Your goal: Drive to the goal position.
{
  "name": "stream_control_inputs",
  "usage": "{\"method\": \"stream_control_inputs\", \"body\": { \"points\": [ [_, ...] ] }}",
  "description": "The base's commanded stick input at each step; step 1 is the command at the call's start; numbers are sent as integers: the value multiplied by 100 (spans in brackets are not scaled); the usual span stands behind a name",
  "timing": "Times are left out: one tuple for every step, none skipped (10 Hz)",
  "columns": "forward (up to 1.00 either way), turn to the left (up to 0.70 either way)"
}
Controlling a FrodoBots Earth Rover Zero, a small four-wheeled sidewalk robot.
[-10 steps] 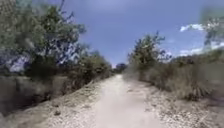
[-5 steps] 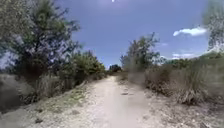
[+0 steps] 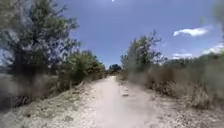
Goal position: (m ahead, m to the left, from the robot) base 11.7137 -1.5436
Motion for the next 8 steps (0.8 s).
{"method": "stream_control_inputs", "body": {
  "points": [
    [45, 27],
    [45, 27],
    [45, 24],
    [45, 0],
    [45, 0],
    [45, 0],
    [45, 0],
    [45, 0]
  ]
}}
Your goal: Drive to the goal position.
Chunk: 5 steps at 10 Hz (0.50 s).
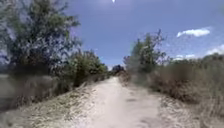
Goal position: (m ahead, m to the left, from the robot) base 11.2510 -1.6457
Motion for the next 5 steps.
{"method": "stream_control_inputs", "body": {
  "points": [
    [45, 0],
    [45, 0],
    [45, 0],
    [45, 0],
    [45, 0]
  ]
}}
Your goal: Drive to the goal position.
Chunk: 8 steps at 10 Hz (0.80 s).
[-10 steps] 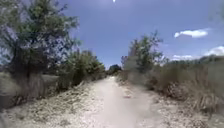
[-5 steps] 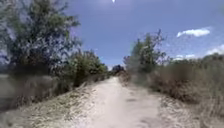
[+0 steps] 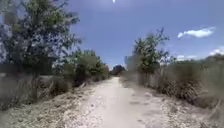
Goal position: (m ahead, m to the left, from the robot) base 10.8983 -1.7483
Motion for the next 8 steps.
{"method": "stream_control_inputs", "body": {
  "points": [
    [45, 0],
    [45, 0],
    [45, 0],
    [45, 0],
    [45, 0],
    [45, -13],
    [45, -27],
    [45, -27]
  ]
}}
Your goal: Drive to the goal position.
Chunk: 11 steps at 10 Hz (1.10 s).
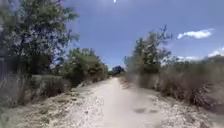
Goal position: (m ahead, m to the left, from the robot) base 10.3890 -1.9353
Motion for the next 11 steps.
{"method": "stream_control_inputs", "body": {
  "points": [
    [45, -21],
    [45, 0],
    [45, 0],
    [45, 0],
    [45, 0],
    [45, 0],
    [45, 0],
    [45, 0],
    [45, 0],
    [45, 0],
    [45, 0]
  ]
}}
